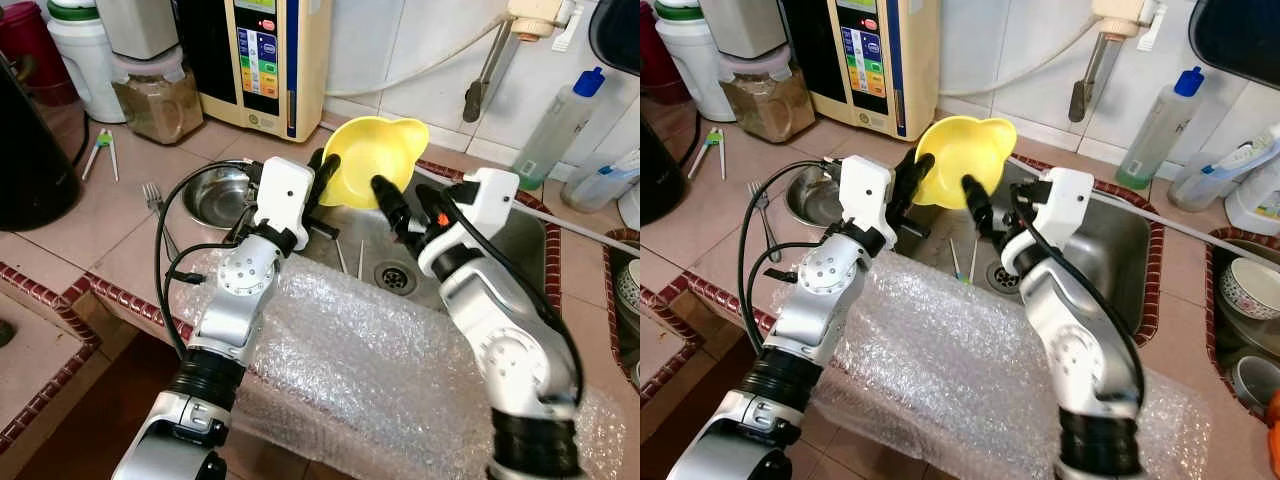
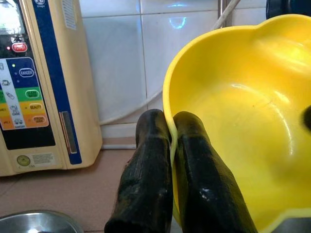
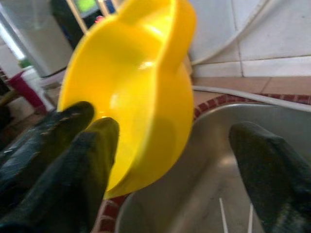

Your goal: Kitchen organization

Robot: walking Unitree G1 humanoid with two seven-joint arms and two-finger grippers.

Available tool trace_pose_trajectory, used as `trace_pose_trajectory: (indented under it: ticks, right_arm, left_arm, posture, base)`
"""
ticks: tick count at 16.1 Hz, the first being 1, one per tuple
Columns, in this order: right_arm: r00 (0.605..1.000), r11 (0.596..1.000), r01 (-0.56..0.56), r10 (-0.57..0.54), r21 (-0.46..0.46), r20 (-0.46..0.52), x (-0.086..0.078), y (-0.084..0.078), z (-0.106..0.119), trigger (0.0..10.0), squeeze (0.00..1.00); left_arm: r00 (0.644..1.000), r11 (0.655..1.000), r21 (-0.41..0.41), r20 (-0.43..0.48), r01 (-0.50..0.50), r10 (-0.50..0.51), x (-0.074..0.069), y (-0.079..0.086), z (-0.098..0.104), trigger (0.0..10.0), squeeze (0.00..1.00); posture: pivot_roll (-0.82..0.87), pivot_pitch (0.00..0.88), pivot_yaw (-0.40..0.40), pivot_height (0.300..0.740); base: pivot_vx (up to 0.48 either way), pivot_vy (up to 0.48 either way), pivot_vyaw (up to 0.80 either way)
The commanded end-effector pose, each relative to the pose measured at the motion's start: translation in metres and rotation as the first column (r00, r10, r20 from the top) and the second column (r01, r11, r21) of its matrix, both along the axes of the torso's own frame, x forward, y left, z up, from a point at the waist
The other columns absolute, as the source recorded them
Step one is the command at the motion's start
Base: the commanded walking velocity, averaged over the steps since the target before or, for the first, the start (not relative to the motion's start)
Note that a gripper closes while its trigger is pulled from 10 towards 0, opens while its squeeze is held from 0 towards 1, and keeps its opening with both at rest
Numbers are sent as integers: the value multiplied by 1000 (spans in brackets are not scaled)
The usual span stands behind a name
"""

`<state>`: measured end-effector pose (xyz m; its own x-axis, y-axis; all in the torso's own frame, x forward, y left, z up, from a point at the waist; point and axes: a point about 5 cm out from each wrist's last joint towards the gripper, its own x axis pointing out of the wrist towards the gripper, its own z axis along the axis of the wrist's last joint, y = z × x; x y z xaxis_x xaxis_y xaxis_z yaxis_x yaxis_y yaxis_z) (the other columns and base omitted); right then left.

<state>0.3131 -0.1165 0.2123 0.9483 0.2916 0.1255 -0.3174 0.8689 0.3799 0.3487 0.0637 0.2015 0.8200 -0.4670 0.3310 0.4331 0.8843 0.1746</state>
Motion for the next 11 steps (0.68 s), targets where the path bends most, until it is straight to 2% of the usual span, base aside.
trace_pose_trajectory:
  ticks: [1,3,4,5,8,11]
  right_arm:
    - [999,999,39,-39,5,0,4,-4,2,0,0]
    - [999,998,48,-48,31,-16,8,-2,3,0,0]
    - [996,994,70,-65,80,-53,11,-2,2,0,0]
    - [994,982,85,-70,169,-89,16,0,9,0,0]
    - [992,981,98,-84,168,-91,19,0,18,0,0]
    - [986,980,118,-97,161,-133,20,-5,13,0,0]
  left_arm:
    - [999,1000,-7,38,21,-20,-3,-4,8,0,0]
    - [999,1000,-11,37,26,-26,-4,-4,7,0,0]
    - [999,1000,-10,37,28,-28,-5,-5,7,0,0]
    - [999,1000,-3,44,27,-26,-6,-6,6,0,0]
    - [999,1000,-5,42,27,-26,-7,-7,5,0,0]
    - [998,1000,-11,53,20,-19,-6,-8,7,0,0]
  posture:
    - [-8,96,-37,740]
    - [-9,98,-38,740]
    - [-9,99,-38,740]
    - [-10,99,-39,740]
    - [-19,98,-45,740]
    - [-19,95,-55,740]
  base:
    - [0,0,0]
    - [0,0,0]
    - [0,0,0]
    - [0,0,0]
    - [0,0,0]
    - [0,0,0]
